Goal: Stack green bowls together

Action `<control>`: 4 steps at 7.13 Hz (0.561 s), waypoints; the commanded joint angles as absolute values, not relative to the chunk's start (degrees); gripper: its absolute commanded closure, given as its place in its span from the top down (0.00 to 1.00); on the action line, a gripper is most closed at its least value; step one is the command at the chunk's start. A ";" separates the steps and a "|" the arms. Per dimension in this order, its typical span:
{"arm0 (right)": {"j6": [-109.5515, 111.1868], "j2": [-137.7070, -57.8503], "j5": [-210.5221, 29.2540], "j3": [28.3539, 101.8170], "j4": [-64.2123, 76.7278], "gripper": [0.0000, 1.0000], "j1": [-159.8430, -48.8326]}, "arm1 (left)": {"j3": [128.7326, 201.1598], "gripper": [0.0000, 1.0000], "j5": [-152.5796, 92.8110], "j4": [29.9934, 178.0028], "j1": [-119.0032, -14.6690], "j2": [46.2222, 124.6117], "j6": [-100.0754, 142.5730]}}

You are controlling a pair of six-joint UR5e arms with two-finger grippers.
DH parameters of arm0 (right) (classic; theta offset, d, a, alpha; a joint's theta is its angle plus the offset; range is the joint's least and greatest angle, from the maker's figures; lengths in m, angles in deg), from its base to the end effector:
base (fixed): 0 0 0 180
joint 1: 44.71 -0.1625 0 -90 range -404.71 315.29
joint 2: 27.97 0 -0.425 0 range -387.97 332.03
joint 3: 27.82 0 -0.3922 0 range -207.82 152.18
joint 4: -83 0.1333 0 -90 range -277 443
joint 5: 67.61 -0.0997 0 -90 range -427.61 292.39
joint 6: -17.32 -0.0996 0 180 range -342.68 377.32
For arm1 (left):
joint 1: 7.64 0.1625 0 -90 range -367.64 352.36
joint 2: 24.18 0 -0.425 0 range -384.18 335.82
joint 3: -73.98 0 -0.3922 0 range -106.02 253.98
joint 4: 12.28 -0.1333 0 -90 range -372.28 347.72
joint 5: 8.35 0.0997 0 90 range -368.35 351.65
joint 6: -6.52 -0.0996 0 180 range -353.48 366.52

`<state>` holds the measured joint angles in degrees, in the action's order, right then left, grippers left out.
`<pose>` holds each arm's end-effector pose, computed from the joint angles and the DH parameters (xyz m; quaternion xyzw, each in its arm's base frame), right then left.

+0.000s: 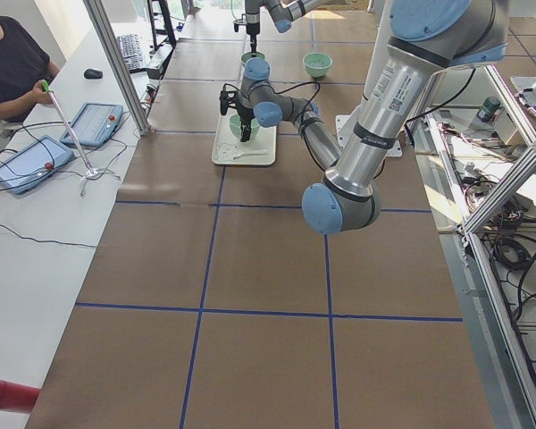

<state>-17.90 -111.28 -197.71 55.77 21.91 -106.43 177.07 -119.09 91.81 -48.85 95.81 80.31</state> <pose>-0.2072 -0.5311 0.6006 0.0267 -0.4067 -0.0312 0.9126 0.4103 -0.4896 0.2294 0.0875 0.4887 -0.1029 0.8619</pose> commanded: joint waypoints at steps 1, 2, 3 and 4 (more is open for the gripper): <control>-19.84 -111.20 -197.95 56.98 22.01 0.00 -106.41 | 177.25 1.00 -119.09 91.61 -49.47 95.79 80.17; -23.25 -111.20 -198.39 61.60 21.40 0.00 -106.41 | 177.94 1.00 -119.62 91.61 -52.17 95.45 78.87; -30.77 -109.55 -199.87 65.48 21.22 0.00 -106.06 | 180.21 1.00 -119.88 91.69 -53.42 92.83 73.37; -40.24 -105.36 -201.19 67.08 21.83 0.00 -103.18 | 182.85 1.00 -120.06 92.13 -54.65 88.80 71.23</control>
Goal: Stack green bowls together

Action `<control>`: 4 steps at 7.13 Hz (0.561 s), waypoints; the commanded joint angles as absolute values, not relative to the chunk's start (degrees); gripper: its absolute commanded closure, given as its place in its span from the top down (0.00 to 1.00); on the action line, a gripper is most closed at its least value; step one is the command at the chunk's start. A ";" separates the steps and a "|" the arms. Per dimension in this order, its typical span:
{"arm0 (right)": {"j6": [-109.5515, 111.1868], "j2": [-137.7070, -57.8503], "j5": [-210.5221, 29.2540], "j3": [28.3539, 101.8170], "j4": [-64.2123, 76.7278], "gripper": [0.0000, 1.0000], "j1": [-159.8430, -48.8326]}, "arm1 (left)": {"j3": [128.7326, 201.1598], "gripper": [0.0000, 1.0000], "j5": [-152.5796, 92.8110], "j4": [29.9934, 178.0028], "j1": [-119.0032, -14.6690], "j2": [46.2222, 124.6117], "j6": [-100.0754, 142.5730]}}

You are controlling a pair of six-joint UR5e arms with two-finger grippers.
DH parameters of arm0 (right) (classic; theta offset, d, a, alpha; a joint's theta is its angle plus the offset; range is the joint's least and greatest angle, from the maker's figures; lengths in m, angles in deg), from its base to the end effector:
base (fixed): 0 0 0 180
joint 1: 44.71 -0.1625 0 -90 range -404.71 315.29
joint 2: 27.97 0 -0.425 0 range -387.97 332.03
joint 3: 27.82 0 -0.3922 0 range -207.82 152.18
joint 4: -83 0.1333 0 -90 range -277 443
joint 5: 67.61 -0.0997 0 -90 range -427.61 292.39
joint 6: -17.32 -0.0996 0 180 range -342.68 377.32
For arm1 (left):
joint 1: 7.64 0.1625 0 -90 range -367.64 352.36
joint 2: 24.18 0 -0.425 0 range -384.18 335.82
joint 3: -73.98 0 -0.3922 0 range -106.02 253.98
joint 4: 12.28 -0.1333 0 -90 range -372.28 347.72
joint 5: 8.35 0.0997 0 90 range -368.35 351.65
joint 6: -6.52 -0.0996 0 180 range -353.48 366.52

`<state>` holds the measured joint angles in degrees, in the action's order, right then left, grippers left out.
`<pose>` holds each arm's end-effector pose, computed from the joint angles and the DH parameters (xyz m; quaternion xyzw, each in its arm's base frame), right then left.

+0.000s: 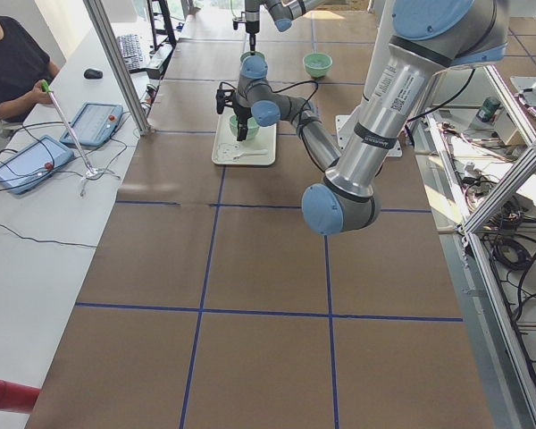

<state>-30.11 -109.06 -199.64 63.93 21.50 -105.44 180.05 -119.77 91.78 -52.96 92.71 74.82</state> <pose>-0.2232 -0.5344 0.5042 0.0357 -0.4591 0.0201 0.8875 0.3609 -0.5028 0.2411 0.1228 0.4812 -0.0899 0.8633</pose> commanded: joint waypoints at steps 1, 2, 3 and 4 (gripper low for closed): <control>-50.08 -98.79 -200.68 67.10 21.75 0.00 -98.89 | 182.96 1.00 -123.02 91.96 -57.88 86.59 65.29; -57.49 -93.59 -200.24 66.84 21.74 0.00 -95.02 | 183.57 1.00 -129.14 92.31 -63.22 81.00 55.14; -63.92 -89.19 -197.19 66.58 21.48 0.00 -90.98 | 183.58 1.00 -131.03 92.31 -68.15 77.46 47.38; -70.24 -85.40 -190.81 66.31 21.13 0.00 -85.46 | 183.58 1.00 -131.05 93.00 -69.68 75.68 44.86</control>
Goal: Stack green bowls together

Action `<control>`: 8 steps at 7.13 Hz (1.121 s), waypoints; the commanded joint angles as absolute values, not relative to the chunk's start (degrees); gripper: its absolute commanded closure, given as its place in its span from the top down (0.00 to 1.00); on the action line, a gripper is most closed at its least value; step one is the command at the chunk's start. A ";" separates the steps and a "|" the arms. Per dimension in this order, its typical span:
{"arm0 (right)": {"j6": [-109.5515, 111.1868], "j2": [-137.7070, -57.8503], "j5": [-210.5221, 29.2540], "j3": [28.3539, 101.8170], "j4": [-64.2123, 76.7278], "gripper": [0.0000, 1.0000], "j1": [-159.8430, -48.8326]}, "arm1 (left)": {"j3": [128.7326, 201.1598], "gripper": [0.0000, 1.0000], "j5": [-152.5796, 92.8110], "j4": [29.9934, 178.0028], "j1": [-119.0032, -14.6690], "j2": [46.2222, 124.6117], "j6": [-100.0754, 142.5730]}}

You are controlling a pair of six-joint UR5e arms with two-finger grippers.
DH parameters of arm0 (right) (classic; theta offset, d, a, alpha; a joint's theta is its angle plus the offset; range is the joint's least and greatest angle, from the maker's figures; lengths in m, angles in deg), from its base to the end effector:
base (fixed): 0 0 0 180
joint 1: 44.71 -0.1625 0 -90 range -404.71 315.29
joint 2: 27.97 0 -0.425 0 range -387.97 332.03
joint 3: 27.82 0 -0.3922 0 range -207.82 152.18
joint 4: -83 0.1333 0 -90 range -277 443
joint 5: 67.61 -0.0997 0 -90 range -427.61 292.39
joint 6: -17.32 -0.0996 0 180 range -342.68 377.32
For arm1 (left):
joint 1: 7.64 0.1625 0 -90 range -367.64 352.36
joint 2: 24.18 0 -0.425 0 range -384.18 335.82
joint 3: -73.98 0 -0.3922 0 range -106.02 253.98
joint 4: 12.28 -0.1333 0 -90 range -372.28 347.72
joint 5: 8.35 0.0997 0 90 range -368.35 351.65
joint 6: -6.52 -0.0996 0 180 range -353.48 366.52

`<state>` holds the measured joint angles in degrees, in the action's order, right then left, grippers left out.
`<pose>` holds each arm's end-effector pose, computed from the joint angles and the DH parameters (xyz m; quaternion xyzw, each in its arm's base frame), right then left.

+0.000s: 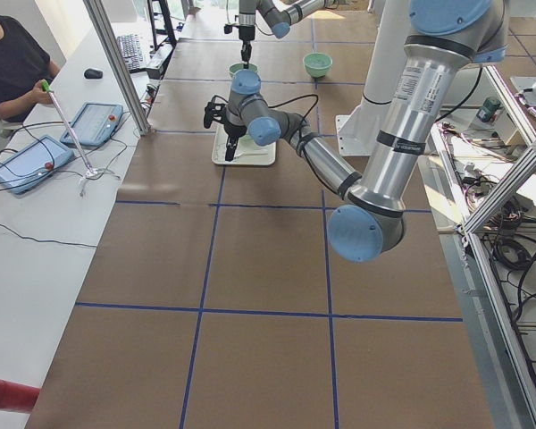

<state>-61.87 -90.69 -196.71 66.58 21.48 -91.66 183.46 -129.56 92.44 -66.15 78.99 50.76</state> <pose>-0.3889 -0.5196 0.2862 -0.0254 -0.5534 0.0935 0.8272 0.2214 -0.5179 0.3491 0.1542 0.4320 0.0095 0.8886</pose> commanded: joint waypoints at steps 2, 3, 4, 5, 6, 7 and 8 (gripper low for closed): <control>-74.70 -83.08 -183.73 65.26 20.78 0.00 -80.41 | 183.31 1.00 -130.96 93.28 -69.43 75.93 45.36; -74.79 -81.34 -182.32 62.64 20.78 0.00 -80.30 | 183.40 1.00 -130.87 93.28 -69.43 75.84 45.54; -74.79 -80.80 -182.14 61.23 20.78 0.00 -80.30 | 183.57 1.00 -130.78 93.28 -69.43 75.84 45.63; -74.79 -80.97 -182.13 61.12 20.17 0.00 -80.30 | 183.58 1.00 -130.78 93.28 -69.43 75.84 45.72; -74.70 -80.53 -182.05 61.12 17.90 0.00 -80.30 | 183.49 1.00 -130.61 93.19 -69.43 75.84 46.24; -74.70 -80.27 -181.09 61.04 17.27 0.00 -80.30 | 183.66 1.00 -130.61 93.27 -69.43 75.84 46.68; -74.70 -80.18 -180.30 60.69 17.26 0.00 -80.30 | 183.75 1.00 -130.61 93.28 -69.43 76.02 47.55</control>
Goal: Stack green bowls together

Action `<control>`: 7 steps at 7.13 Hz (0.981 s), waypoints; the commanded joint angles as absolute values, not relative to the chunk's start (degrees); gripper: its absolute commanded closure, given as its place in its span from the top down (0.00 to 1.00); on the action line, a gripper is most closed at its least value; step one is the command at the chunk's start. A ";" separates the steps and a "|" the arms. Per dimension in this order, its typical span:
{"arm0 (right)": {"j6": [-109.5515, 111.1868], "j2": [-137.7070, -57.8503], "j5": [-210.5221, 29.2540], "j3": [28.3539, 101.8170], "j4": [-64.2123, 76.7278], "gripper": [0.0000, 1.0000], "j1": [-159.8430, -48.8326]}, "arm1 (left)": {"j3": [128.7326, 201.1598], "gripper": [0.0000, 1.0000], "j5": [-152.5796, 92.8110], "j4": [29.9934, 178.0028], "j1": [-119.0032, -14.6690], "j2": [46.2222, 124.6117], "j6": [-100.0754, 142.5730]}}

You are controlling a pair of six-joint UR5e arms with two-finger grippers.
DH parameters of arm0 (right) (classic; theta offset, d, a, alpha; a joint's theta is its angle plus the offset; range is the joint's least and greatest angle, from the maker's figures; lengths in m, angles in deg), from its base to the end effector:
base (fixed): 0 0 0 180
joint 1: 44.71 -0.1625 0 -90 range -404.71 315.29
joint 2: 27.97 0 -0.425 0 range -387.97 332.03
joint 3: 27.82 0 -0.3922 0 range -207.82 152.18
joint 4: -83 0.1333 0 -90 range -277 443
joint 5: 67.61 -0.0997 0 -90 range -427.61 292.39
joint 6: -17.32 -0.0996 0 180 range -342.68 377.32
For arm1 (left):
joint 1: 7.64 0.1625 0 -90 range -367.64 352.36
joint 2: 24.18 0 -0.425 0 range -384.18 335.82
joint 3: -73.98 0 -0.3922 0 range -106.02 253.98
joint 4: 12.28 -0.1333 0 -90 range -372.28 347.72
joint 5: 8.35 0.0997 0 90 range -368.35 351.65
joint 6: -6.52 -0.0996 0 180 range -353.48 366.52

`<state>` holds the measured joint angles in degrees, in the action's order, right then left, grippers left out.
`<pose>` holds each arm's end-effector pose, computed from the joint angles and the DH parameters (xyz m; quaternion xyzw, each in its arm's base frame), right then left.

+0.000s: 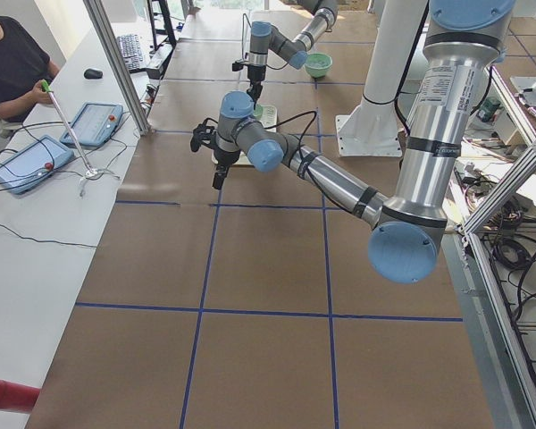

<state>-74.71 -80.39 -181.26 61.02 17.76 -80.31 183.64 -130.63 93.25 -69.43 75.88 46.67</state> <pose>-0.5171 -0.4850 0.2231 -0.0250 -0.5278 0.1730 0.8312 0.1870 -0.5180 0.3750 0.1616 0.4199 0.0141 0.8930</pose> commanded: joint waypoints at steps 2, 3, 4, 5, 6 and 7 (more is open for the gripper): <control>-74.96 -78.87 -180.20 59.46 17.18 0.00 -80.30 | 183.75 1.00 -130.43 93.28 -69.43 75.93 47.56; -74.97 -78.51 -180.20 58.93 17.26 0.00 -80.30 | 183.75 1.00 -130.43 93.28 -69.43 76.02 47.56; -74.88 -78.77 -180.20 58.93 17.18 0.00 -80.30 | 183.84 1.00 -130.43 93.28 -69.43 75.93 47.56; -74.88 -79.03 -180.20 58.93 17.17 0.00 -80.30 | 183.75 1.00 -130.43 93.28 -69.43 75.93 47.56; -74.53 -79.38 -180.20 58.84 17.26 0.08 -80.30 | 183.75 1.00 -130.43 93.28 -69.43 75.93 47.56; -74.35 -79.21 -179.59 58.66 16.65 0.99 -79.78 | 183.84 1.00 -130.43 93.28 -69.43 76.02 47.65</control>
<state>-74.61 -79.19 -180.07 58.84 17.10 -80.16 183.78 -130.43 93.28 -69.43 75.95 47.58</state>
